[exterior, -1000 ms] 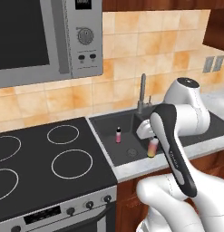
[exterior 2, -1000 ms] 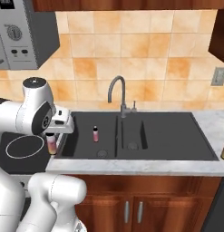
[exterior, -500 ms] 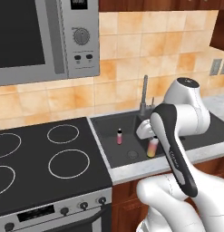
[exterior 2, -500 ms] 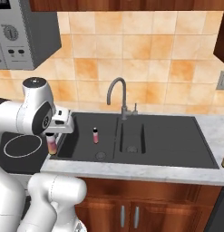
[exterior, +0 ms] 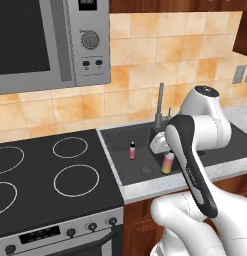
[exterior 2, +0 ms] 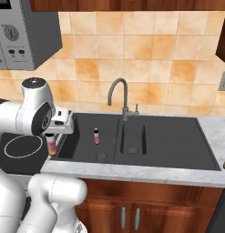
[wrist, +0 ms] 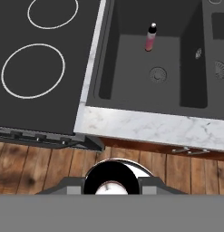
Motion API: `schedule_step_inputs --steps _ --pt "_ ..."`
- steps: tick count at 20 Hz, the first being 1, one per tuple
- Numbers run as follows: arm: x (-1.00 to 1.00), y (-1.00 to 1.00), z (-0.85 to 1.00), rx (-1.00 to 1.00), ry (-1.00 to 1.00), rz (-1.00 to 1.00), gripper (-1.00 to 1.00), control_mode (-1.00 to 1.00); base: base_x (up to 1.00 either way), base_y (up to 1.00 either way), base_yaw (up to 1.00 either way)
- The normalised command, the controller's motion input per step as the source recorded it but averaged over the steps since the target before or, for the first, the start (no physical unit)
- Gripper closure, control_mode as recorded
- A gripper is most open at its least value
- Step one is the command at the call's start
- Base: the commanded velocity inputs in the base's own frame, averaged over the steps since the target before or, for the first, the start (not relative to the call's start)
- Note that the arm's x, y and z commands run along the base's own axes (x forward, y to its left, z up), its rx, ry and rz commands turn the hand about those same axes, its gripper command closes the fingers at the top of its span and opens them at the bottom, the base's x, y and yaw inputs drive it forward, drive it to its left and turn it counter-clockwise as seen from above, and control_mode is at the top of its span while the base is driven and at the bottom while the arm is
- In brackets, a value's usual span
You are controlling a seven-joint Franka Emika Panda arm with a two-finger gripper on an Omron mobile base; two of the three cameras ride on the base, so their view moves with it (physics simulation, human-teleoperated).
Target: Place the large bottle from the dining counter next to the other large bottle outside the sink, and place the small bottle from the dining counter next to the other small bottle inside the sink.
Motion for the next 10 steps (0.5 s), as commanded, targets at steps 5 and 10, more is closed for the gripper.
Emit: schedule_step_inputs --steps 5,10 --pt "0.0 0.0 0.0 0.0 0.0 0.0 1.0 1.0 0.0 0.0 0.0" --pt "0.0 0.0 0.0 0.0 0.0 0.0 1.0 -1.0 0.0 0.0 0.0"
